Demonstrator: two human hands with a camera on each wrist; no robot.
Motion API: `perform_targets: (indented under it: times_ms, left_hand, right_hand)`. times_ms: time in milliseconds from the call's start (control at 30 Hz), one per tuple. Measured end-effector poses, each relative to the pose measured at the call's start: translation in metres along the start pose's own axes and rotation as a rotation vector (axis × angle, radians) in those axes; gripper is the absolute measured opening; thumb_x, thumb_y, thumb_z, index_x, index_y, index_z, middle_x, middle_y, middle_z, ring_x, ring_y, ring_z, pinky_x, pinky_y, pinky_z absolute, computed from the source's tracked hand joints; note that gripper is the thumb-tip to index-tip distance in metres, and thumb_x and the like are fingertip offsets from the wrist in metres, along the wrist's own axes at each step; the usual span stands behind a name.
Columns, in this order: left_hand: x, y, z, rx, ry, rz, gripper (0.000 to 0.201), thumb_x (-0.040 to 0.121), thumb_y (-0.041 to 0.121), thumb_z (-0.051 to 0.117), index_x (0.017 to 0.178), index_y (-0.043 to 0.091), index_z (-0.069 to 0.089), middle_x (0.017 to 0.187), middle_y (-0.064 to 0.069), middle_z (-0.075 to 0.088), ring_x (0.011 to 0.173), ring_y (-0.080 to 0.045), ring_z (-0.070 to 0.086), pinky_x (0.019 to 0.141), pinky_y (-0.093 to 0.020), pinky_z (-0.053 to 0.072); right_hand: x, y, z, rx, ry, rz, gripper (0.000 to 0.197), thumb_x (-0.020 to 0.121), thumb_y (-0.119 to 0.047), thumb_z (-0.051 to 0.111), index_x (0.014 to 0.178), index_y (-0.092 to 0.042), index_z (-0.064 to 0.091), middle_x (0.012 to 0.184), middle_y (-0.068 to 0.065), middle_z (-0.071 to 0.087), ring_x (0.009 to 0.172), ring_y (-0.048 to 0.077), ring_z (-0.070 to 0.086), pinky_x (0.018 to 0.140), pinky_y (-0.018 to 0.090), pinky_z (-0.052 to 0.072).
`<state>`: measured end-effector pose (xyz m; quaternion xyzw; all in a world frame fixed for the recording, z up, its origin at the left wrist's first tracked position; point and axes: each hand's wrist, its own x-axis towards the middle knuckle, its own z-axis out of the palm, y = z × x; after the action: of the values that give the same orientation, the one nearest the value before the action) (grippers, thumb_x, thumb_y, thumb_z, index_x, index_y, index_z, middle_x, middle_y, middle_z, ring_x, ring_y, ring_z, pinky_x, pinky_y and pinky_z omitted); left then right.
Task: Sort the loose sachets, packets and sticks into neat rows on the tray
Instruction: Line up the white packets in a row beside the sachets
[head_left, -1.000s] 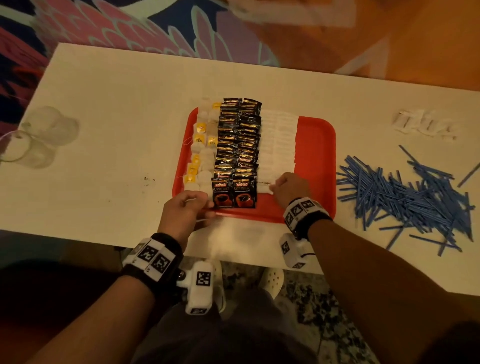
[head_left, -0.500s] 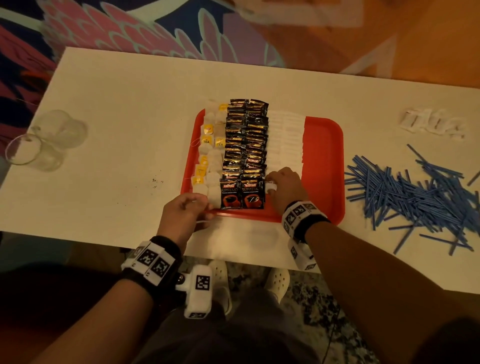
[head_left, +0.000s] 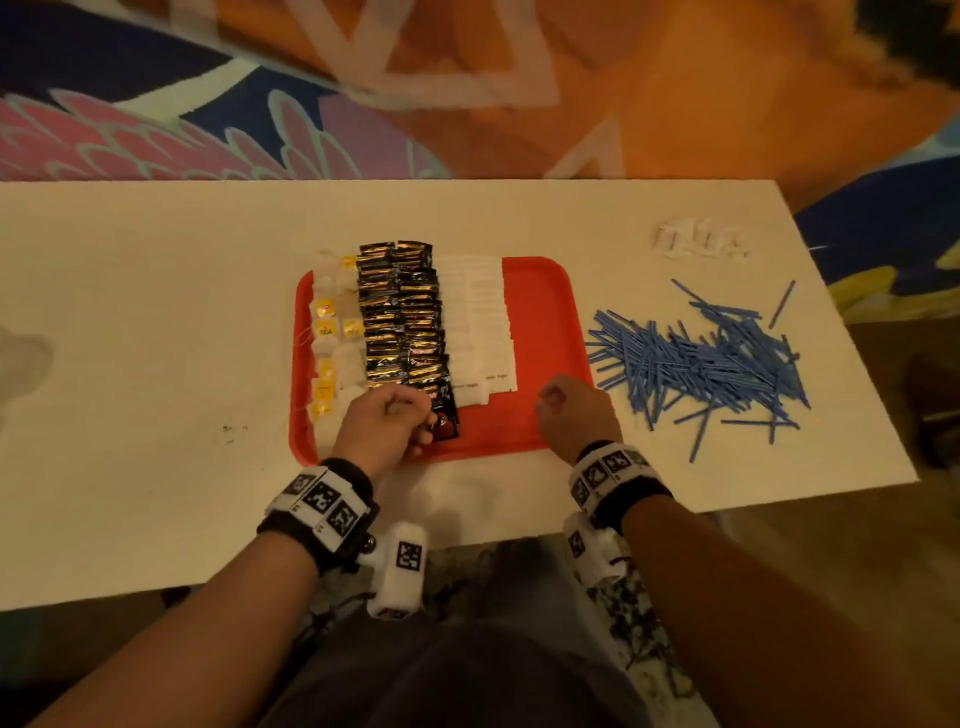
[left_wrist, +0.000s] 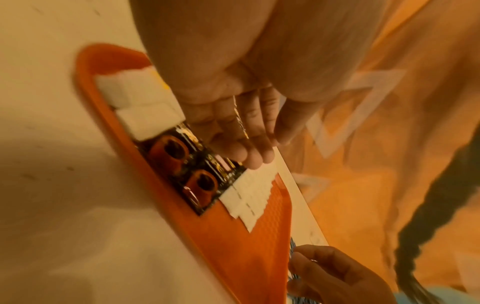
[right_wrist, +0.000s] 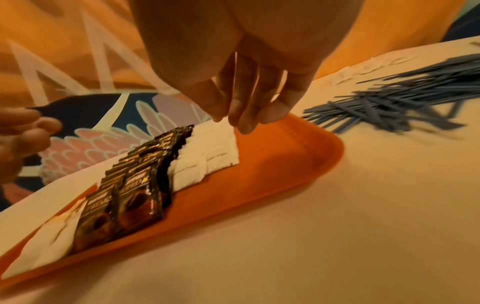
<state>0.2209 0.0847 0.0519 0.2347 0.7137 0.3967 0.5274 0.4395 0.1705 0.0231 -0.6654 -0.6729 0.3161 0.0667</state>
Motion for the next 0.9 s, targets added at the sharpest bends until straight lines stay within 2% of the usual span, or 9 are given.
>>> perform_targets:
  times_ms: [133,233,333,467,567,667,733,800,900]
  left_hand:
    - [0.016,0.022,0.053,0.164,-0.093,0.066,0.006,0.096,0.015,0.063,0.094,0.018,0.067,0.086,-0.005,0.071,0.070,-0.017,0.065,0.068,-0.036,0.058]
    - [0.037,0.041,0.107,0.307,-0.119,0.177,0.009,0.093,0.015,0.065,0.092,0.025,0.066,0.086,-0.002,0.069,0.071,-0.019,0.066,0.061,-0.032,0.056]
    - [0.065,0.062,0.172,0.490,-0.181,0.296,0.009,0.093,0.017,0.064,0.091,0.026,0.063,0.093,0.003,0.066,0.083,-0.018,0.063,0.073,-0.027,0.048]
    - [0.106,0.092,0.261,0.725,-0.265,0.467,0.007,0.092,0.014,0.063,0.097,0.019,0.062,0.100,-0.005,0.066,0.089,-0.026,0.063,0.078,-0.032,0.048]
    - [0.142,0.111,0.328,0.955,-0.318,0.517,0.024,0.093,0.020,0.064,0.116,0.016,0.061,0.119,-0.012,0.056,0.103,-0.032,0.058,0.089,-0.034,0.044]
    - [0.176,0.132,0.382,1.145,-0.349,0.540,0.041,0.094,0.022,0.063,0.134,0.019,0.051,0.137,-0.016,0.041,0.121,-0.037,0.047,0.102,-0.042,0.041]
    - [0.196,0.146,0.408,1.264,-0.345,0.540,0.051,0.095,0.017,0.061,0.143,0.022,0.044,0.148,-0.014,0.030,0.131,-0.039,0.037,0.107,-0.045,0.038]
    - [0.214,0.158,0.426,1.375,-0.321,0.543,0.063,0.092,0.008,0.060,0.149,0.024,0.037,0.156,-0.013,0.019,0.136,-0.041,0.029,0.108,-0.049,0.039]
    - [0.240,0.171,0.450,1.515,-0.323,0.533,0.082,0.087,0.003,0.063,0.155,0.029,0.025,0.163,-0.011,0.003,0.144,-0.043,0.014,0.111,-0.053,0.037]
  right_hand:
    - [-0.003,0.033,-0.025,0.078,0.031,0.097,0.004,0.092,-0.026,0.060,0.095,-0.026,0.062,0.087,-0.006,0.066,0.082,0.017,0.064,0.077,0.034,0.056]
    - [0.007,0.064,-0.049,0.118,0.046,0.122,0.003,0.092,-0.024,0.060,0.094,-0.025,0.062,0.088,-0.007,0.068,0.082,0.015,0.065,0.079,0.034,0.056]
    - [0.025,0.100,-0.077,0.091,0.063,0.142,0.010,0.094,-0.025,0.058,0.100,-0.023,0.066,0.092,-0.004,0.070,0.086,0.016,0.064,0.077,0.028,0.051]
    - [0.055,0.146,-0.114,0.160,0.051,0.171,0.011,0.096,-0.025,0.054,0.097,-0.022,0.064,0.084,-0.001,0.067,0.076,0.020,0.064,0.069,0.035,0.054]
    - [0.079,0.179,-0.141,0.155,0.053,0.146,0.006,0.096,-0.025,0.054,0.092,-0.024,0.058,0.081,-0.005,0.063,0.075,0.018,0.061,0.070,0.033,0.052]
    - [0.100,0.204,-0.159,0.153,0.024,0.114,0.011,0.098,-0.024,0.052,0.099,-0.018,0.061,0.088,0.002,0.069,0.079,0.021,0.064,0.074,0.037,0.056]
    - [0.113,0.217,-0.165,0.150,0.026,0.086,0.012,0.098,-0.023,0.050,0.098,-0.019,0.061,0.085,0.002,0.068,0.073,0.021,0.063,0.071,0.038,0.057]
    - [0.123,0.224,-0.169,0.182,0.012,0.075,0.012,0.099,-0.023,0.050,0.099,-0.022,0.062,0.086,-0.004,0.064,0.075,0.016,0.060,0.075,0.033,0.055]
    - [0.135,0.235,-0.173,0.248,0.028,0.070,0.009,0.098,-0.021,0.054,0.097,-0.023,0.064,0.090,-0.004,0.068,0.078,0.013,0.063,0.076,0.031,0.055]
